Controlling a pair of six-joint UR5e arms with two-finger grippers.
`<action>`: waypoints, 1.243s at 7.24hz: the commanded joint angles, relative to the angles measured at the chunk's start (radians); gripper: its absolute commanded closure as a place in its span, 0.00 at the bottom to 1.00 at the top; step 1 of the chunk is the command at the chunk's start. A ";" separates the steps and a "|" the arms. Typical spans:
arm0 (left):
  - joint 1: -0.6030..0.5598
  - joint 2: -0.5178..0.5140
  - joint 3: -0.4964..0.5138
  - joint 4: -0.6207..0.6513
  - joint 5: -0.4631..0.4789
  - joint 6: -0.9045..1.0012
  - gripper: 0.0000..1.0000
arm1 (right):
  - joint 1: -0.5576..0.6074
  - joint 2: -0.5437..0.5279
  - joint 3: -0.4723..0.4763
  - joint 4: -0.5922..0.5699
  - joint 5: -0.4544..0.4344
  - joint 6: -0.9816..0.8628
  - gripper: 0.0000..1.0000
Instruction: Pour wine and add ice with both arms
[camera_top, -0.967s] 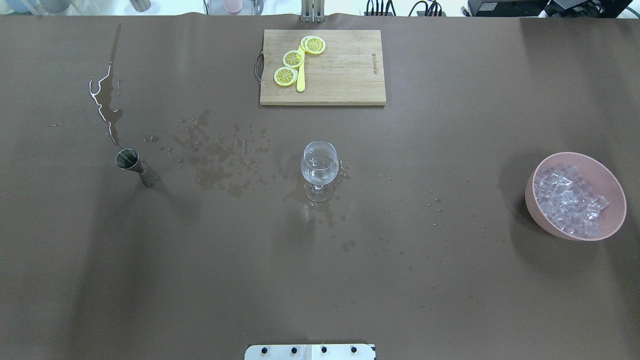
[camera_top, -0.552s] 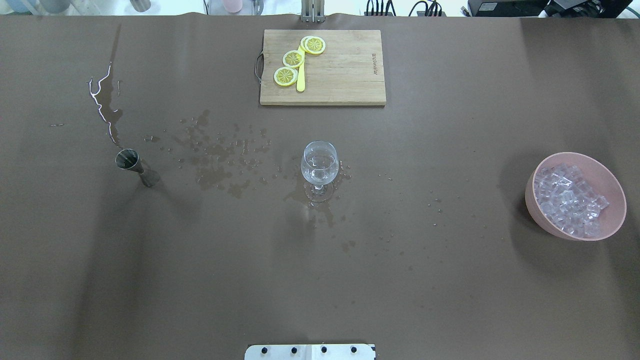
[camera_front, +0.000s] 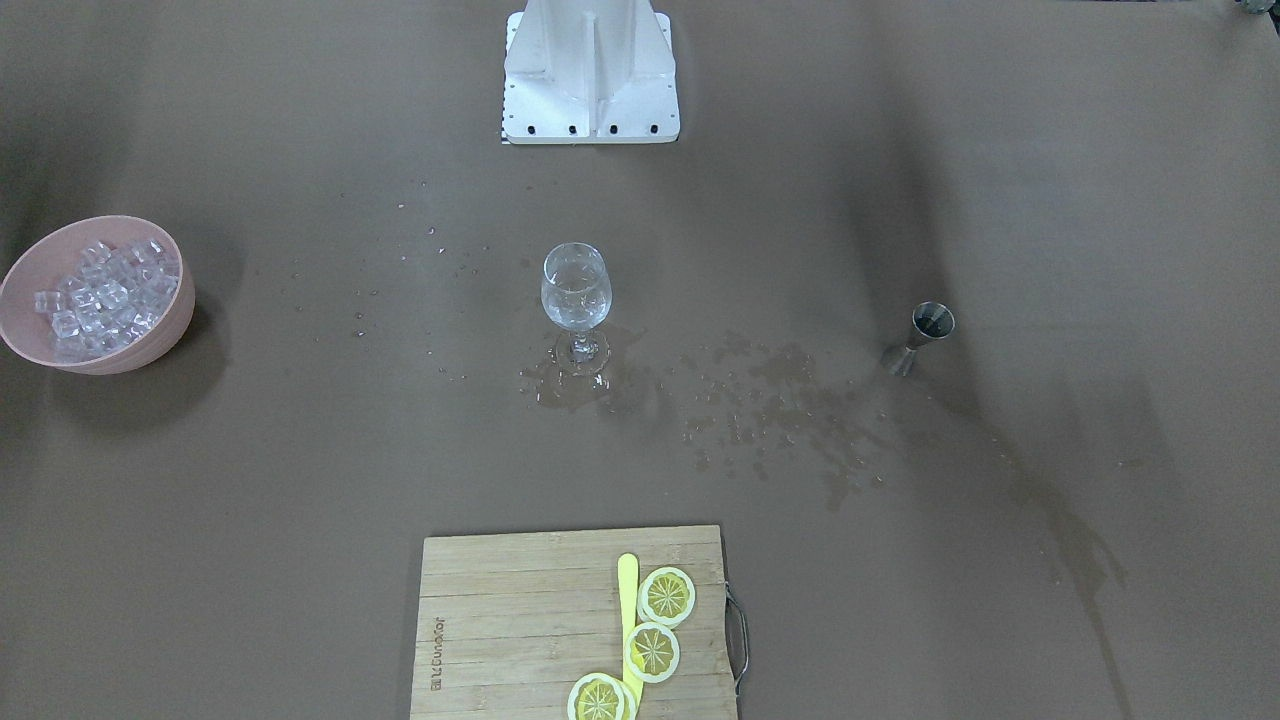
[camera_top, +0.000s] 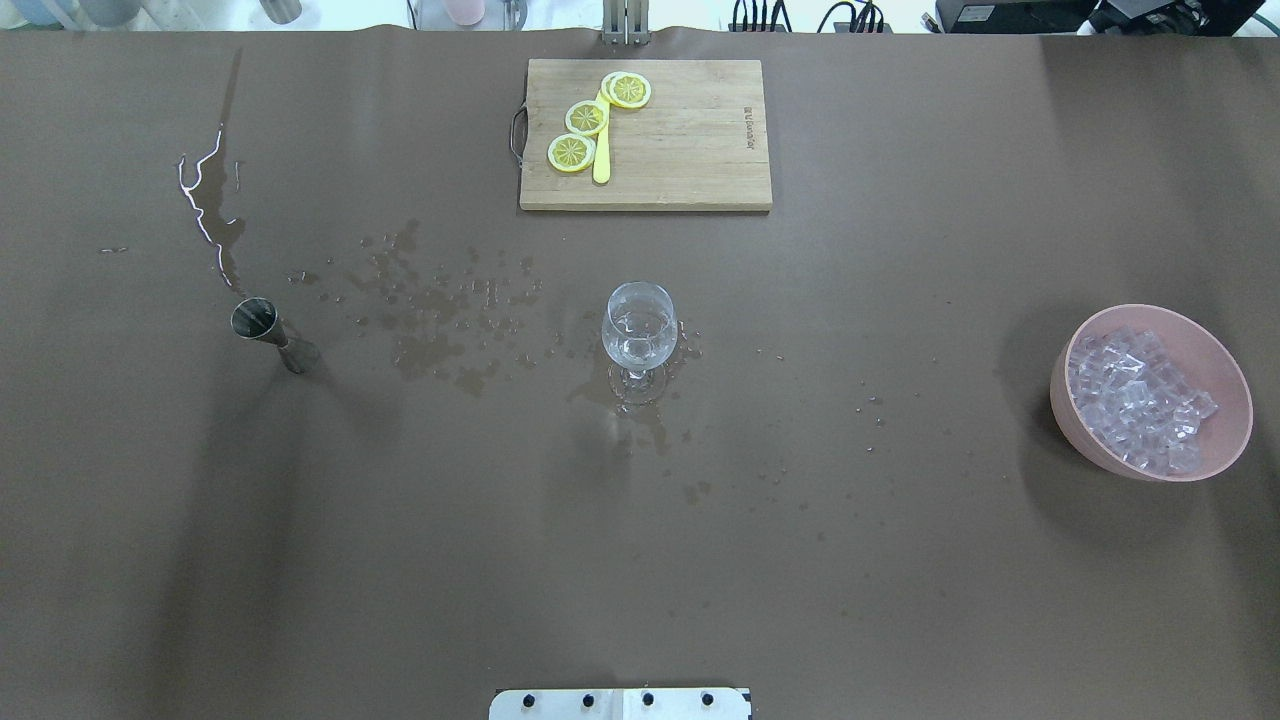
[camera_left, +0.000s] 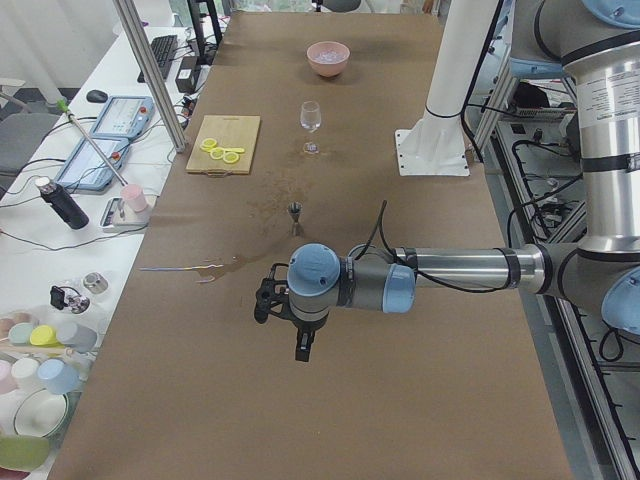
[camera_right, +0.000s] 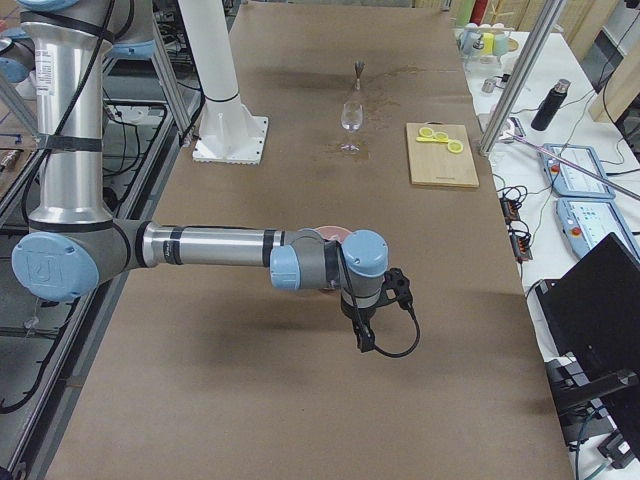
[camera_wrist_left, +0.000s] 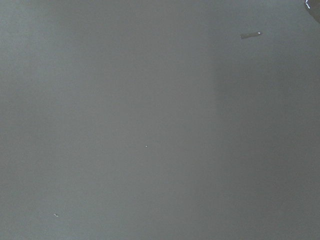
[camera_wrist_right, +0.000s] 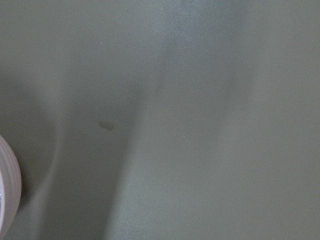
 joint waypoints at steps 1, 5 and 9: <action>0.007 -0.023 0.020 -0.093 -0.022 -0.001 0.02 | 0.000 0.001 -0.015 -0.002 0.024 0.006 0.00; 0.012 -0.018 0.031 -0.330 -0.157 -0.113 0.02 | 0.000 -0.034 0.030 0.001 0.167 0.032 0.00; 0.164 -0.196 0.089 -0.688 -0.037 -0.411 0.02 | -0.043 -0.031 0.043 0.181 0.191 0.034 0.00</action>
